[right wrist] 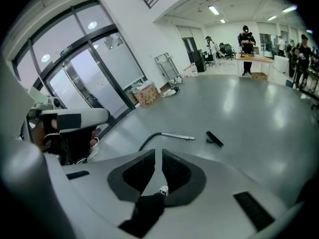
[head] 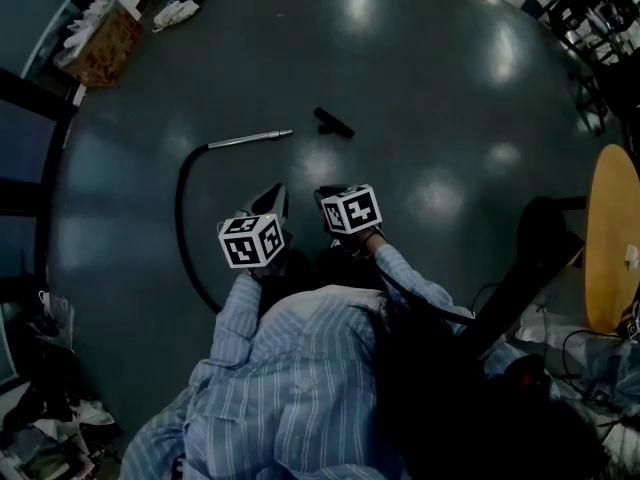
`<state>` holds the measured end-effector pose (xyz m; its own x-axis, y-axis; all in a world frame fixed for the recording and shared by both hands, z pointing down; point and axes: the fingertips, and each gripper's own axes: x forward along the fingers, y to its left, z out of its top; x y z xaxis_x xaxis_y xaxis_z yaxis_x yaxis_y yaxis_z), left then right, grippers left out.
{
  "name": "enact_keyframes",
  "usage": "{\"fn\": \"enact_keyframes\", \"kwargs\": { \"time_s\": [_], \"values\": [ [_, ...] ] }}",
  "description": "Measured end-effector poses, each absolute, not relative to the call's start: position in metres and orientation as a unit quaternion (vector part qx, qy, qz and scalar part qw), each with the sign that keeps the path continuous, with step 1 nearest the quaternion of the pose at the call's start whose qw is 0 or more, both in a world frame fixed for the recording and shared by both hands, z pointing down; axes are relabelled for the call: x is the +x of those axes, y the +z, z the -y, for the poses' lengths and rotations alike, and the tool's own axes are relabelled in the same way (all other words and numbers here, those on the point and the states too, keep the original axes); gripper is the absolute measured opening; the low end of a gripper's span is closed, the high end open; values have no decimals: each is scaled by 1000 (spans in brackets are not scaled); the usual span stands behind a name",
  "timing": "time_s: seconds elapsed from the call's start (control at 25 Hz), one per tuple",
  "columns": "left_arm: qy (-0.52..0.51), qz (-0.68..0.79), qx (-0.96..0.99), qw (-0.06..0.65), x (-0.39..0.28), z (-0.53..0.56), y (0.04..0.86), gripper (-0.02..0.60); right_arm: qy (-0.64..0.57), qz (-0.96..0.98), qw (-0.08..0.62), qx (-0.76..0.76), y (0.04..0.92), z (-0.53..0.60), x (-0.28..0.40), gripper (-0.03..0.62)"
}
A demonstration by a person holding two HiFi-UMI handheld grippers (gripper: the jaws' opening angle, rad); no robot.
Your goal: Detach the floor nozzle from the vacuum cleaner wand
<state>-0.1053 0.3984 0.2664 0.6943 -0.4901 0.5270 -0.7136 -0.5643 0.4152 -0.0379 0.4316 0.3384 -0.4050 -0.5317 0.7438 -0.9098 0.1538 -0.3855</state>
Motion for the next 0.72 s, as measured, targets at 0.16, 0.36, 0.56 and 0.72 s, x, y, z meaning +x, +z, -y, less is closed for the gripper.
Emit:
{"fn": "enact_keyframes", "kwargs": {
  "time_s": [0.16, 0.36, 0.56, 0.72],
  "values": [
    [186, 344, 868, 307, -122, -394, 264, 8, 417, 727, 221, 499, 331, -423, -55, 49],
    [194, 337, 870, 302, -155, -393, 261, 8, 426, 719, 214, 506, 326, -423, -84, 49],
    [199, 329, 874, 297, -179, -390, 261, 8, 424, 715, 218, 511, 324, -423, -109, 46],
    [196, 329, 874, 300, -194, -390, 261, 8, 428, 709, 220, 515, 326, -425, -119, 46]
  ]
}}
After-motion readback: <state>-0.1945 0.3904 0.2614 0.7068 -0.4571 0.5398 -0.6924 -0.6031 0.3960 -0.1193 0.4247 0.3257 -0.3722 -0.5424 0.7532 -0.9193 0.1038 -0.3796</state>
